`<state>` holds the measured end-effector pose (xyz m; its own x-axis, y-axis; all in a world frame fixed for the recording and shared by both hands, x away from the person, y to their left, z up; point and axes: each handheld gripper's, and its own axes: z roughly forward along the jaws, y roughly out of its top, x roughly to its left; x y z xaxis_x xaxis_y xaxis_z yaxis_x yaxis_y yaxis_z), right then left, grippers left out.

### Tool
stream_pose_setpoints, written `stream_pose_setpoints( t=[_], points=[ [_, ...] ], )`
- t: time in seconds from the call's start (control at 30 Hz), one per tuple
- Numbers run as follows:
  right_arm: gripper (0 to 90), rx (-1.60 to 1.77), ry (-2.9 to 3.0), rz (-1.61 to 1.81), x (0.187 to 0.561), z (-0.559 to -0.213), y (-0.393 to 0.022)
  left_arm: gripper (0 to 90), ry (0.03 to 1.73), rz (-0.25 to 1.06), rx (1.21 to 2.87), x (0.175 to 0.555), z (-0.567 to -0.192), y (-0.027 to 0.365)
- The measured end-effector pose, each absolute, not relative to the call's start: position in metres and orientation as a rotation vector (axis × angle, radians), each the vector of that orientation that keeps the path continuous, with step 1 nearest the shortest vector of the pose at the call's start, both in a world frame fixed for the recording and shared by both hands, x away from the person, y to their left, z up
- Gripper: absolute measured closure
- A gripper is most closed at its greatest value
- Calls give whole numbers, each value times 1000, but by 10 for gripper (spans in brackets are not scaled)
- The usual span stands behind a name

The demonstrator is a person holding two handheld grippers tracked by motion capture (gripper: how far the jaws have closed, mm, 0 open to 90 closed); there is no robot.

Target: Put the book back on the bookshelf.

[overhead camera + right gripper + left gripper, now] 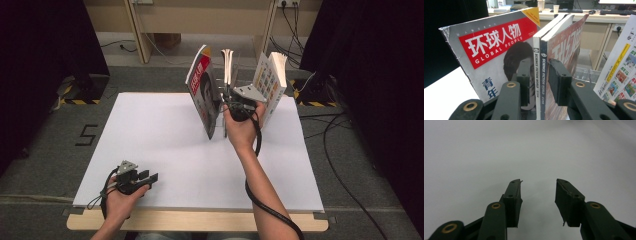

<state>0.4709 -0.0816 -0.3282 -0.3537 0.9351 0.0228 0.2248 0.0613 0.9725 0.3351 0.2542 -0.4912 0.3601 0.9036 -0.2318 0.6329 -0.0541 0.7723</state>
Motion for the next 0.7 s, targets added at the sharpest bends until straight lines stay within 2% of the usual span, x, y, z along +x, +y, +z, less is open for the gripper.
stream_pose_setpoints(
  t=[0.7],
  points=[
    [684,1153,1692,1347,473,-332,-74,553,1356,401,1778,335,-491,254]
  ],
)
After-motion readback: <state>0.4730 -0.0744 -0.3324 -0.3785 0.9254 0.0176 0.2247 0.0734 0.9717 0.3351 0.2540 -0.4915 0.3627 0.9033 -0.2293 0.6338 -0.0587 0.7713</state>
